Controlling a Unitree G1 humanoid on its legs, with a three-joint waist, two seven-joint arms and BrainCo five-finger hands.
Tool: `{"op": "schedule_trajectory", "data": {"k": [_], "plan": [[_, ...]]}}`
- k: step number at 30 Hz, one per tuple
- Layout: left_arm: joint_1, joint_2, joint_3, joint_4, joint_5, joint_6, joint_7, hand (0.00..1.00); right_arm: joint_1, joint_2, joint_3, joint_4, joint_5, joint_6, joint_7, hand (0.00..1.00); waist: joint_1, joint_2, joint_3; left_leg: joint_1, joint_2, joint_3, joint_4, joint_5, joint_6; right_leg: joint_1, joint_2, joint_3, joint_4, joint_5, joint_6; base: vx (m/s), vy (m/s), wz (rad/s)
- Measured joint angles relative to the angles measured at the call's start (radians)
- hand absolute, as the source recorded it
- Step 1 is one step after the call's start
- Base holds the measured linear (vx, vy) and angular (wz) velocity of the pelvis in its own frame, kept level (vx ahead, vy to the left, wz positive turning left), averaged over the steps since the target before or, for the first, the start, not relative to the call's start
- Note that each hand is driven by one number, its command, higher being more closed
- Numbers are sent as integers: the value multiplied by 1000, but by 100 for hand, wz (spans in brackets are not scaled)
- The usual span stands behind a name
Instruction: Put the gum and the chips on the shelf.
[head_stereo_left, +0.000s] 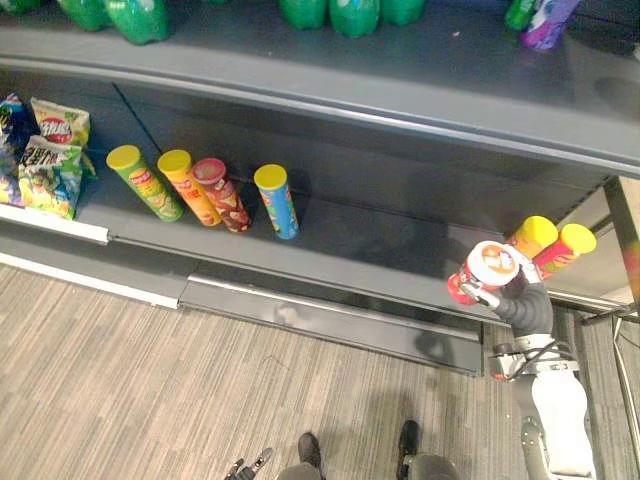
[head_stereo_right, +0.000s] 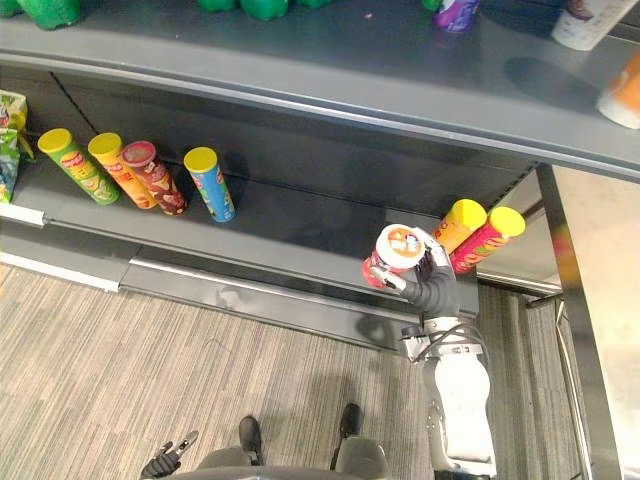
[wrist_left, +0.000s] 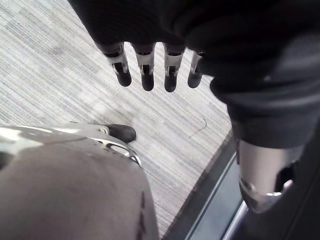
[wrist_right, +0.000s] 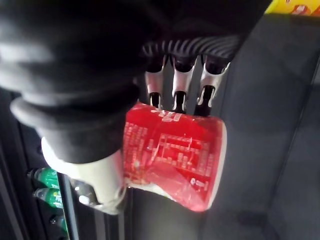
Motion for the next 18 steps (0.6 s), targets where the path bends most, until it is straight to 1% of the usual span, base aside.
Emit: {"op": "schedule_trajectory", "data": {"k": [4,7,12,14,16,18], "plan": [[0,1,-4,0,18,0,3,0,-1,0,-7,2,0,2,-19,100,0,0,-8,18,1,12,-28,13,-2,-1,6,10,0,1,-2,-13,-18,-9],[3,2,-8,1,19,1,10,0,-13,0,-8,2,1,7,-26,100,1,-1,-26,22,0,14,-33,15,-3,-1,7,13,0,2,-2,1,-4,-1],[3,2,-8,4,21,2,11,0,-112,-5,-8,2,5,7,-29,100,3,-1,-39,31,-1,37,-35,16,-1,0,10,36,-18,25,-4,-26,-14,-14],[4,2,-8,5,23,4,11,0,-140,-20,-7,2,9,7,-30,100,4,-1,-46,34,-2,42,-35,17,0,0,11,45,-21,28,-3,-39,-20,-12],[5,2,-8,6,30,14,11,0,-168,-54,-7,1,10,9,-31,100,5,-2,-59,40,-1,47,-36,18,0,0,14,58,-22,32,-5,-32,-28,-13],[5,3,-8,8,30,16,11,0,-194,-75,-7,0,24,14,-31,100,6,-3,-60,52,1,64,-38,18,0,2,17,70,-22,36,-6,-38,-25,-21]]}}
